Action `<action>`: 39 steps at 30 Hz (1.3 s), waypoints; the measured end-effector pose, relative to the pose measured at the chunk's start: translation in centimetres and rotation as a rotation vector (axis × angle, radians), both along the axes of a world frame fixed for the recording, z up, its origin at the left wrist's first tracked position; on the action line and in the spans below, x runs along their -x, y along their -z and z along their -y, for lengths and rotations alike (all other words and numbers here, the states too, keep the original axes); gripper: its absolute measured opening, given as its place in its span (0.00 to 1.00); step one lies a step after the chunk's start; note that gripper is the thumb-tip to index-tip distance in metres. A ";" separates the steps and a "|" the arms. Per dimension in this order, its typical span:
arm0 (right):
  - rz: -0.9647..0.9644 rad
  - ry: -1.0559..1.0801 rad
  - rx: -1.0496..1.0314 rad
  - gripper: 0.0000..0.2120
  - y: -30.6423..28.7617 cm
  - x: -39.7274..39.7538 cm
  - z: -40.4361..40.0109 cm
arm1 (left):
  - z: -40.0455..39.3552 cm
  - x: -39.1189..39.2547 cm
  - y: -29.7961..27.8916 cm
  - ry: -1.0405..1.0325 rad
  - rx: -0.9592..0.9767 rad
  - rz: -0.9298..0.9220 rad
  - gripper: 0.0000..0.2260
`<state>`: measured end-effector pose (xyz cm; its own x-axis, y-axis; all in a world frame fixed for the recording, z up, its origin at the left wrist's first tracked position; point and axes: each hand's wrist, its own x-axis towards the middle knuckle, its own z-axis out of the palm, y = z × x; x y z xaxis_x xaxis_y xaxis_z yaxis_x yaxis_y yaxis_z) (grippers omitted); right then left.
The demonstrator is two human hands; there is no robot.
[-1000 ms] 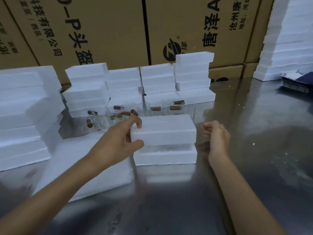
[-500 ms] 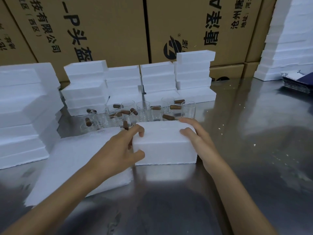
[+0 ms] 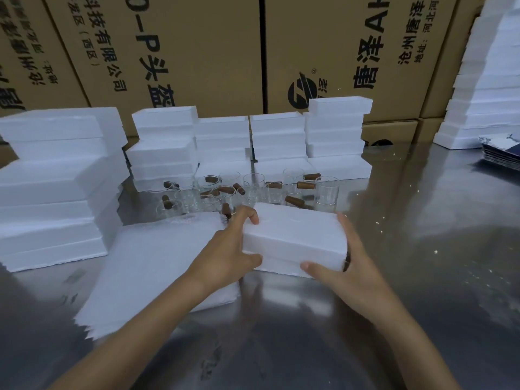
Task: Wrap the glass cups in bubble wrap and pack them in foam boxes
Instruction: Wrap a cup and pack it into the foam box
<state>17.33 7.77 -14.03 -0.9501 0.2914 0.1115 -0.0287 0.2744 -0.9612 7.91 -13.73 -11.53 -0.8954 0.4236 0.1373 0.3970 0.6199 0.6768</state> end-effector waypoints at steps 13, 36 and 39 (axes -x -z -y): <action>-0.300 -0.074 -0.231 0.27 -11.8 6.3 12.5 | 9.7 1.1 -9.5 -0.469 -0.368 -0.468 0.21; -0.174 -0.517 -0.263 0.28 -13.4 16.9 29.5 | 23.6 6.9 -11.2 -0.976 -0.106 -0.804 0.25; -0.206 -0.460 -0.176 0.17 -12.8 16.7 27.4 | 19.5 6.0 -10.9 -0.803 0.073 -0.954 0.22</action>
